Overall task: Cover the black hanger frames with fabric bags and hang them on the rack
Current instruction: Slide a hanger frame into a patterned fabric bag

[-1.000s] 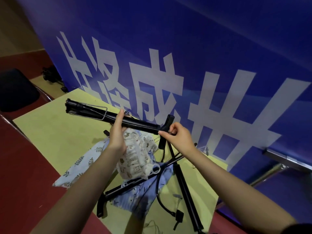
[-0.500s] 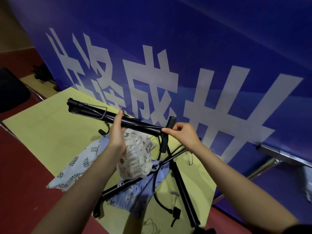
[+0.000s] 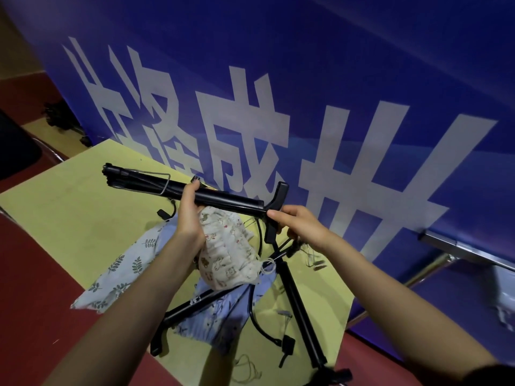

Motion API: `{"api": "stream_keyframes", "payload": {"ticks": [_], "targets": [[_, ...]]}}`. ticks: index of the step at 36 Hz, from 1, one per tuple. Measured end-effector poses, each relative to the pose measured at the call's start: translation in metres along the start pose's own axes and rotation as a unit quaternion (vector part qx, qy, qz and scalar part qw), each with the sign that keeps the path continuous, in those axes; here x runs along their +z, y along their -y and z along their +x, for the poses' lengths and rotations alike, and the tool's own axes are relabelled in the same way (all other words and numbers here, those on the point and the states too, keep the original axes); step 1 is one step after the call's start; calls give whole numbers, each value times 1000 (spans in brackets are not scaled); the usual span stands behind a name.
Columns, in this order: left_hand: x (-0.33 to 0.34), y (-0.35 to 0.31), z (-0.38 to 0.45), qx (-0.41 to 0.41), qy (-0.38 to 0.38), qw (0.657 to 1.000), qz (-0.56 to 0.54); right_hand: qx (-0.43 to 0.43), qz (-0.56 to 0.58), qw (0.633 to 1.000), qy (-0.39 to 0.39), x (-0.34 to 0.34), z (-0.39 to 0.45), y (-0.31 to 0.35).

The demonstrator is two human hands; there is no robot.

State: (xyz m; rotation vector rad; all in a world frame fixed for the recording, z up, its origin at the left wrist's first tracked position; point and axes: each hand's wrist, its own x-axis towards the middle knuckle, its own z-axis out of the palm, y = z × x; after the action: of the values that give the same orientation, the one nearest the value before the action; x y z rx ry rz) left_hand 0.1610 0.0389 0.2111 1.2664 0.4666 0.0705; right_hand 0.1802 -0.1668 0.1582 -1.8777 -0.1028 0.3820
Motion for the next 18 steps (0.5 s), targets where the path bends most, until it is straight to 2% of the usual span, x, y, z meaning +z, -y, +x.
{"api": "stream_keyframes", "payload": {"ticks": [4,8,10,12,13,15,16,18], "targets": [[-5,0,5,-11,28,1000,-10,0,46,999,-18,7,0,-6],[-12,7,13,6,34,999,10,18,108,994,-3,10,-1,-9],[-12,11,14,4,39,999,19,30,101,994,-31,12,0,-10],[-12,14,13,0,46,999,20,14,31,993,-115,12,4,-12],[-12,17,14,-4,53,998,19,2,-54,984,-171,11,6,-13],[-11,20,13,-13,74,997,26,-51,-221,944,-238,9,8,-12],[-7,19,9,-16,82,996,30,-94,-267,930,-235,9,8,-10],[-2,17,3,-13,94,994,44,-156,-302,924,-174,12,10,-5]]}}
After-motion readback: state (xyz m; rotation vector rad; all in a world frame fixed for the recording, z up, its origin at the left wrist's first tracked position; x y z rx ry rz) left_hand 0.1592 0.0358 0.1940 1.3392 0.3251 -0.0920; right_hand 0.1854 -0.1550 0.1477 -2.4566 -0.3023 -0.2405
